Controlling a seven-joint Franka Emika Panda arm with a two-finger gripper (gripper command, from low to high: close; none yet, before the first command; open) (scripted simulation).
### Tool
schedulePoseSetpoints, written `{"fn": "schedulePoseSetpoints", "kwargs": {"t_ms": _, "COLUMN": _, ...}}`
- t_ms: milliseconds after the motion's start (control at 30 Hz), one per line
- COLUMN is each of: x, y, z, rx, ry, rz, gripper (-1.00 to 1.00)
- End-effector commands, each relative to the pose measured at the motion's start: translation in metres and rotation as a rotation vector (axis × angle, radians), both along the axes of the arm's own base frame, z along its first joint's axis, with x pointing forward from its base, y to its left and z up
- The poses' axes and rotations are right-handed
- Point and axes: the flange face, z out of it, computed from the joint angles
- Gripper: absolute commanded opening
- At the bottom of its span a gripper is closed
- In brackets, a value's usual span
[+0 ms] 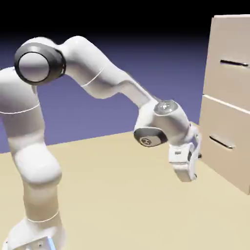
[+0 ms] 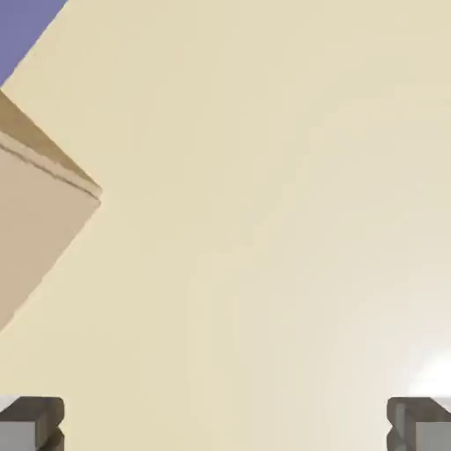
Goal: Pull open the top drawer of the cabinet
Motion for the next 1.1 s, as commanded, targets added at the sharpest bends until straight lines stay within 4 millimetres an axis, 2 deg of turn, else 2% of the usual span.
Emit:
{"fn": "schedulePoseSetpoints", "kwargs": {"t_ms": 0, "x": 0.002, "y": -0.01, "z": -0.007, "rx": 0.021, "ry": 0.009, "rz": -0.057, "gripper": 0.0}}
{"fn": "schedulePoseSetpoints", "kwargs": {"t_ms": 167, "x": 0.01, "y": -0.064, "z": -0.03, "rx": 0.089, "ry": 0.022, "rz": -0.343, "gripper": 0.0}}
{"fn": "schedulePoseSetpoints", "kwargs": {"t_ms": 333, "x": 0.017, "y": -0.11, "z": -0.032, "rx": 0.112, "ry": -0.03, "rz": -0.596, "gripper": 0.0}}
{"fn": "schedulePoseSetpoints", "kwargs": {"t_ms": 467, "x": 0.026, "y": -0.137, "z": -0.016, "rx": 0.111, "ry": -0.123, "rz": -0.759, "gripper": 0.0}}
{"fn": "schedulePoseSetpoints", "kwargs": {"t_ms": 633, "x": 0.048, "y": -0.153, "z": 0.024, "rx": 0.105, "ry": -0.294, "rz": -0.893, "gripper": 0.0}}
{"fn": "schedulePoseSetpoints", "kwargs": {"t_ms": 767, "x": 0.074, "y": -0.144, "z": 0.069, "rx": 0.11, "ry": -0.461, "rz": -0.932, "gripper": 0.0}}
{"fn": "schedulePoseSetpoints", "kwargs": {"t_ms": 867, "x": 0.098, "y": -0.122, "z": 0.107, "rx": 0.126, "ry": -0.593, "rz": -0.917, "gripper": 0.0}}
{"fn": "schedulePoseSetpoints", "kwargs": {"t_ms": 967, "x": 0.125, "y": -0.085, "z": 0.145, "rx": 0.154, "ry": -0.721, "rz": -0.865, "gripper": 0.0}}
{"fn": "schedulePoseSetpoints", "kwargs": {"t_ms": 1067, "x": 0.153, "y": -0.033, "z": 0.181, "rx": 0.197, "ry": -0.837, "rz": -0.778, "gripper": 0.0}}
